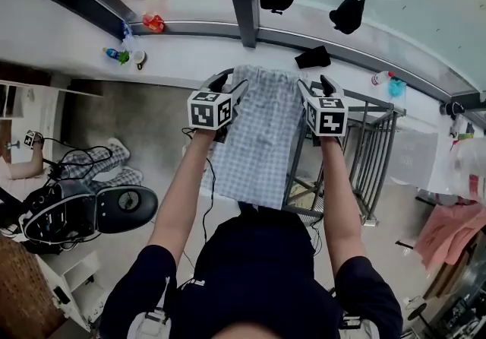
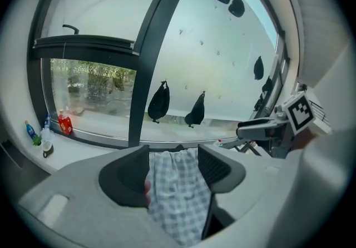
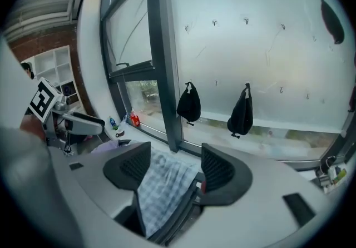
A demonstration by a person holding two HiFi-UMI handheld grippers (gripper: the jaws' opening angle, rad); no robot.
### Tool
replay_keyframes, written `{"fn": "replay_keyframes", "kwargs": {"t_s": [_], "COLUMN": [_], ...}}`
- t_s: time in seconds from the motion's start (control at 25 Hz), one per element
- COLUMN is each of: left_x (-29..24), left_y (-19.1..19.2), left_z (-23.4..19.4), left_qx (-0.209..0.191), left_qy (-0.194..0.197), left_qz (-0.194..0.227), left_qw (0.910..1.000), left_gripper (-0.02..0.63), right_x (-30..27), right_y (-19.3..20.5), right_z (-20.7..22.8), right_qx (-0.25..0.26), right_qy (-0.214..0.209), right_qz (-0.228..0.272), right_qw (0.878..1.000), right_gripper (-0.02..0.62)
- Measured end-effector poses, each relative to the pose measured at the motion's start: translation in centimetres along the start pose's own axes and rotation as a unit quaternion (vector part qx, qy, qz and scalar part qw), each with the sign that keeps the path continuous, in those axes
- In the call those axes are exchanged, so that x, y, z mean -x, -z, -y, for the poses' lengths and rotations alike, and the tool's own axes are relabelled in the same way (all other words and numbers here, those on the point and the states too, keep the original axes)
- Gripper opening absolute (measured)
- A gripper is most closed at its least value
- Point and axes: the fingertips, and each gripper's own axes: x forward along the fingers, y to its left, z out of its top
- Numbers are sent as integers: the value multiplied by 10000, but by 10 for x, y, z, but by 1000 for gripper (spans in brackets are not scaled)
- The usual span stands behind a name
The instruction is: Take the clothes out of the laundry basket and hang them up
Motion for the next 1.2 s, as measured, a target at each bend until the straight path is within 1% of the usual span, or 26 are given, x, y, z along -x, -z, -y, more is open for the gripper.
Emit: {"fn": "replay_keyframes", "kwargs": {"t_s": [0.04, 0.08, 0.24, 0.44, 0.56, 0.68, 0.76, 0.84, 0.92, 1.04, 1.2], "left_x": [10, 20, 64, 130, 185, 232, 257, 278, 298, 322, 341], "left_y": [2, 4, 9, 12, 26, 44, 56, 67, 77, 93, 115], "left_z": [4, 8, 25, 45, 57, 70, 78, 82, 88, 100, 125], "left_qx": [-8, -25, -33, -50, 19, -73, -269, -365, -332, -337, -349], "left_qy": [12, 12, 80, 96, 19, -62, -61, -29, 16, 39, 225], "left_qz": [50, 100, 335, 807, 1097, 1267, 1337, 1341, 1379, 1469, 1512], "left_qw": [10000, 9999, 9994, 9967, 9940, 9919, 9906, 9903, 9899, 9886, 9876], "left_gripper": [268, 268, 268, 272, 274, 274, 275, 275, 275, 275, 275], "right_x": [8, 18, 59, 125, 174, 210, 228, 247, 267, 290, 318], "right_y": [2, 5, 19, 32, 40, 56, 69, 79, 89, 105, 124], "right_z": [-6, -11, -34, -74, -100, -113, -119, -124, -128, -138, -155], "right_qx": [4, 5, -53, -30, -9, -175, -367, -411, -345, -328, -269], "right_qy": [-16, -37, -80, -212, -258, -273, -295, -197, -81, -39, 12], "right_qz": [-8, -9, 100, 322, 591, 786, 853, 922, 967, 977, 1019], "right_qw": [10000, 10000, 9999, 9993, 9979, 9964, 9952, 9947, 9947, 9947, 9944], "right_gripper": [297, 305, 313, 321, 321, 321, 321, 321, 321, 321, 320]}}
